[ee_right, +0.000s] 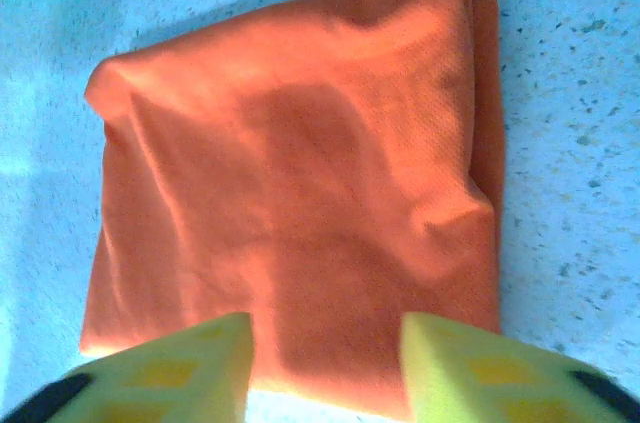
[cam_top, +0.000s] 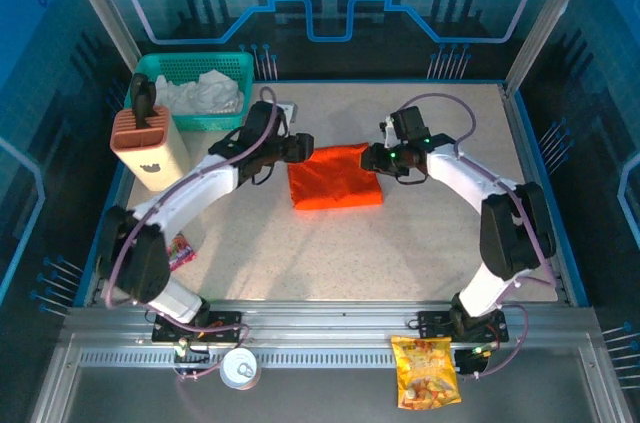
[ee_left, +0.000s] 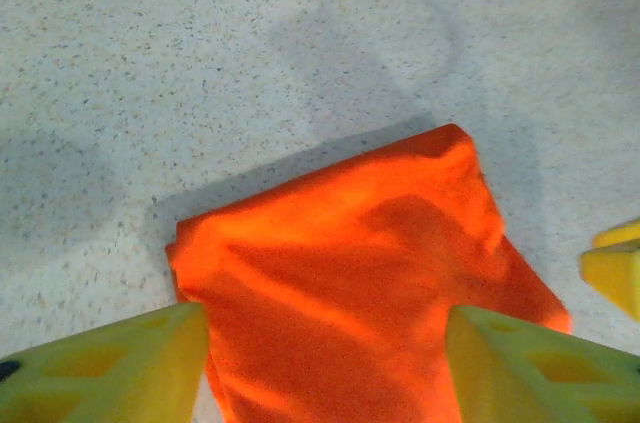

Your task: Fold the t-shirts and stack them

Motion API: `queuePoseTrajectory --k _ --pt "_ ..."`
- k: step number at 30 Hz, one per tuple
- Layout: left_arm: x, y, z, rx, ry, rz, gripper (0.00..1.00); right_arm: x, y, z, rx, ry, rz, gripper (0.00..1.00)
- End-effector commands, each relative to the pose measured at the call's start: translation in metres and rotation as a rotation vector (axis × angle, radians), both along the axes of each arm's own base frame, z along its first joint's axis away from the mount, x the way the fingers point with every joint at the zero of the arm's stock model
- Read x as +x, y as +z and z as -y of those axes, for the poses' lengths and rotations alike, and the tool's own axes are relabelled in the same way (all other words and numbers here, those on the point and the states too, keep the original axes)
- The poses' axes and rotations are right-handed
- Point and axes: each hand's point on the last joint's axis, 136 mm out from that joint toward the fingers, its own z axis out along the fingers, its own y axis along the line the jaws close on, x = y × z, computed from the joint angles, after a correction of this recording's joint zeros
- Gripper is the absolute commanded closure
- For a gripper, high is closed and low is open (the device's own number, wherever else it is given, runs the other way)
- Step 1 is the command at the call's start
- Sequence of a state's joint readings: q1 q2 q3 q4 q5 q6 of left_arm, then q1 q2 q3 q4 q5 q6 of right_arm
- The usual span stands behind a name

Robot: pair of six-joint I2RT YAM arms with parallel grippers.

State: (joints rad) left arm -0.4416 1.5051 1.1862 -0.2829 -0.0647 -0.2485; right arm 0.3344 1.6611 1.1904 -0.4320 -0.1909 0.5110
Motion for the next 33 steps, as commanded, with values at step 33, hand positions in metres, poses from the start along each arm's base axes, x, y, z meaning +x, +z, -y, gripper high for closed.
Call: queuePoseTrajectory --k 33 --pt "-0.033 -0.193 0.004 0.219 0.128 -0.503 0.48 -0.012 -0.094 0.004 -0.141 0.054 -0.196 0.59"
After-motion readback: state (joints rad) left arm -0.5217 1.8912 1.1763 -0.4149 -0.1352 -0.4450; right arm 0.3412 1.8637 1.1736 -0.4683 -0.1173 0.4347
